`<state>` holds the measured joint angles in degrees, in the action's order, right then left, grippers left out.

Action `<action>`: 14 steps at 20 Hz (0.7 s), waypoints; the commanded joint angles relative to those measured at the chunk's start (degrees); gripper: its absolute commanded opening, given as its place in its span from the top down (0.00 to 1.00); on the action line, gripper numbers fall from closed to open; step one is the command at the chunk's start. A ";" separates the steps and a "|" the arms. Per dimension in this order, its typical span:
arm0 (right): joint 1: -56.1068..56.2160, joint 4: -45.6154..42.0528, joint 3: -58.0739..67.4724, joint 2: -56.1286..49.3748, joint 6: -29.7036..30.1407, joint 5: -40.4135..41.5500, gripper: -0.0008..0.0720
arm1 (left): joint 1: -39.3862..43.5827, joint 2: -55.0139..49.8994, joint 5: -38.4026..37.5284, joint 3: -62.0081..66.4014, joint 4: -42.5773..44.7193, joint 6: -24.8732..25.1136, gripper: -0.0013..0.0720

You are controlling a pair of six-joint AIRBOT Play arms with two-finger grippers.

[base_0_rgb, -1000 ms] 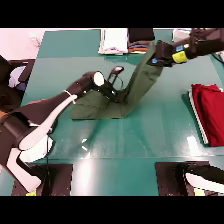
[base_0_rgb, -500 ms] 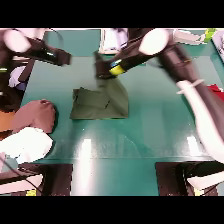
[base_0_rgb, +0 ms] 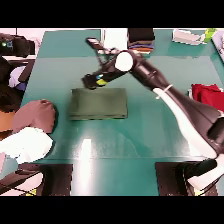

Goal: Fold the shirts.

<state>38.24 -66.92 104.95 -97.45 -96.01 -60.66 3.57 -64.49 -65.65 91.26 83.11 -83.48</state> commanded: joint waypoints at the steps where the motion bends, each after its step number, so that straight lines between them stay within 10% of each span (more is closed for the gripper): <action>1: -6.56 -8.11 -10.67 6.99 -6.25 -6.64 0.58 | -0.26 0.55 -1.22 -0.90 -4.70 0.33 0.94; 4: -12.11 -11.10 -18.25 9.99 -11.76 -8.92 0.58 | -0.26 0.46 -0.87 -1.86 -8.70 2.54 0.94; 8: -14.14 -10.67 -25.64 9.99 -15.54 -5.46 0.17 | -0.26 -0.07 -1.73 -1.95 -11.26 3.06 0.94; 14: -13.09 -8.11 -27.54 4.94 -27.43 -0.39 0.18 | -0.26 -0.07 -2.60 -1.95 -12.04 3.54 0.94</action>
<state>24.97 -76.84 77.60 -89.93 -118.54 -62.81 3.36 -64.51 -67.53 89.34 71.88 -80.29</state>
